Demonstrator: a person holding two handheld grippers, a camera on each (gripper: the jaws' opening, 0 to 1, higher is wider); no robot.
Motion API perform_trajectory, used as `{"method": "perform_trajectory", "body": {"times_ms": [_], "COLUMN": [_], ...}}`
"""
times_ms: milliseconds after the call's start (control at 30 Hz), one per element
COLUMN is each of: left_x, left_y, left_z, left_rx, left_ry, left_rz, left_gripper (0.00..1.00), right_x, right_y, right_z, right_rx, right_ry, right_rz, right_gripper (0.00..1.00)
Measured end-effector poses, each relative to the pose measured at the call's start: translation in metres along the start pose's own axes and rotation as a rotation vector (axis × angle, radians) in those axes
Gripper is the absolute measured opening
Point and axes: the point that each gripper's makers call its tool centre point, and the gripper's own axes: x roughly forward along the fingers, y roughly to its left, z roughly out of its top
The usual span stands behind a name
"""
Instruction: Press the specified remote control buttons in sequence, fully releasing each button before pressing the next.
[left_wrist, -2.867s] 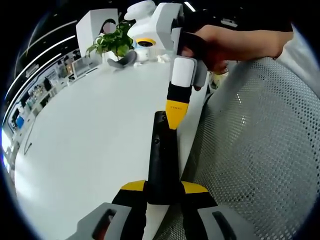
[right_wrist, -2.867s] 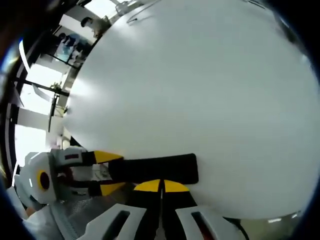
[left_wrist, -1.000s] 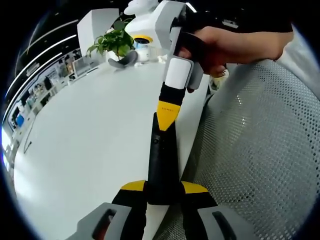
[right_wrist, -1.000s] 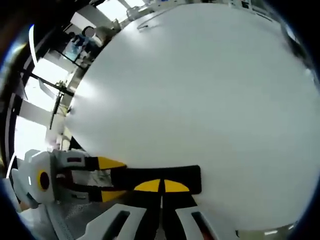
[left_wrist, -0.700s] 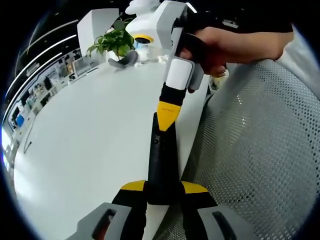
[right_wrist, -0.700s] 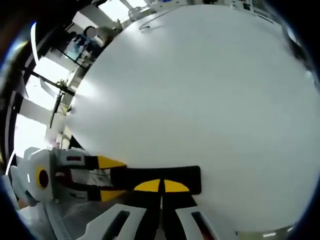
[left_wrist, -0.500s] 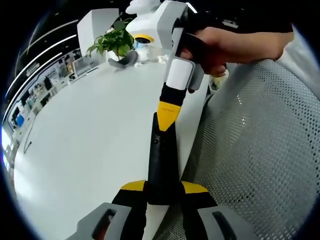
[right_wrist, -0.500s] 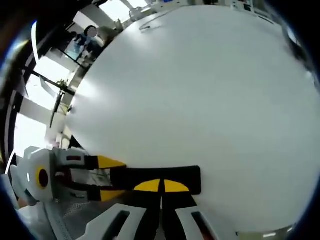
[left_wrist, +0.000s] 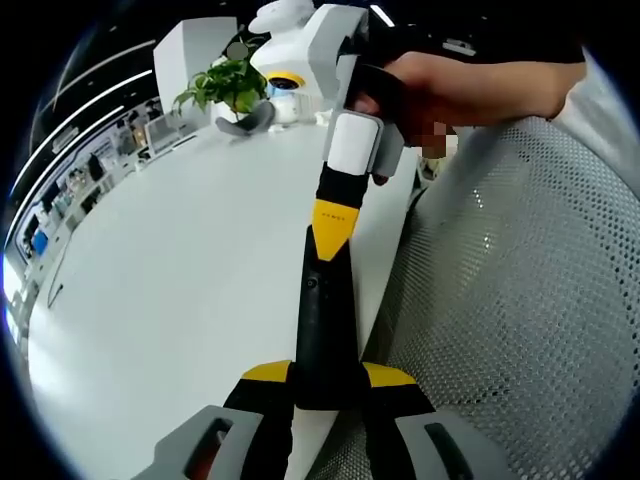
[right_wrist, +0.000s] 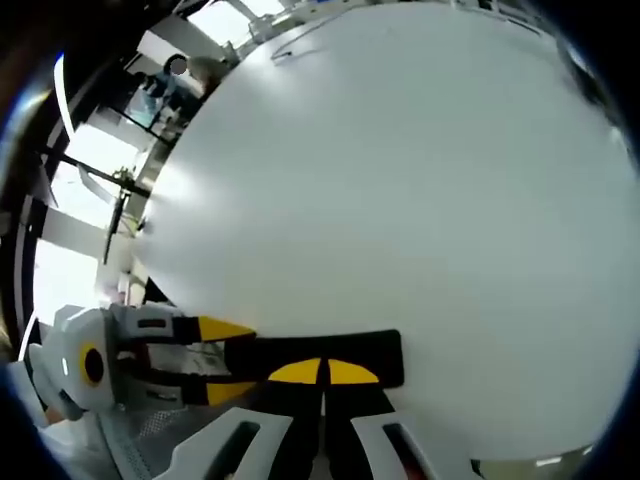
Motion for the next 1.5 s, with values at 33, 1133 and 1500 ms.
{"method": "perform_trajectory", "body": {"times_ms": [33,1133,1500], "left_x": [0.0,0.001,0.001], "left_y": [0.0,-0.006,-0.006], "left_z": [0.0,0.002,0.002], "left_rx": [0.001,0.026,0.023], "left_ry": [-0.001,0.01,0.003], "left_rz": [0.0,-0.016,-0.018], "left_gripper": [0.25,0.25,0.25], "right_x": [0.0,0.005,0.008], "right_y": [0.0,0.016,0.019], "right_z": [0.0,0.001,-0.001], "right_rx": [-0.007,-0.024,-0.036], "right_ry": [0.0,-0.007,-0.001], "right_rz": [-0.003,0.076,0.088], "right_gripper": [0.0,0.0,0.0]}}
